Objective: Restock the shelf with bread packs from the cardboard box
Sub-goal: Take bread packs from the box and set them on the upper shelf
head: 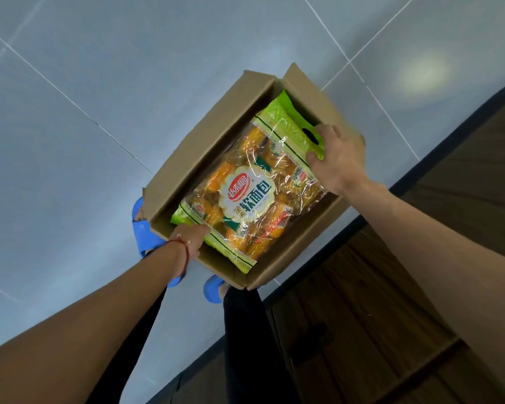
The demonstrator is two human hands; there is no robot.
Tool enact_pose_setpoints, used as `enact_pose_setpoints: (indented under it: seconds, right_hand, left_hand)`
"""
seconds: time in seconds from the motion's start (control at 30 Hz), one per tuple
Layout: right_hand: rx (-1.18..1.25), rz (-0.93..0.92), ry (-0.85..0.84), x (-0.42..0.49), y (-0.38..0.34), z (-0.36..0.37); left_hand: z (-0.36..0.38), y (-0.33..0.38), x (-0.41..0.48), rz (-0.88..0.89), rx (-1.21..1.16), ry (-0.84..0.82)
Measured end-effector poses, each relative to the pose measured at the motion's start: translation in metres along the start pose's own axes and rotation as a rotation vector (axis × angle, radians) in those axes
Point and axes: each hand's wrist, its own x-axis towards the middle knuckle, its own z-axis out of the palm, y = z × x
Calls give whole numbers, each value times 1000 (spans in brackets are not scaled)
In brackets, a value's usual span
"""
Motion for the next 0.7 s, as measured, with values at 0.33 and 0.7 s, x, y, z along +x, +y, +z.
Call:
enact_pose_setpoints:
  seconds: [0.33,0.7]
  right_hand:
    - [-38,-22,-110,14,1,7]
    - [228,90,-192,24,18,41]
  left_hand:
    - [4,7,15,-63,-185,20]
    - [19,4,28,-19,-604,-14]
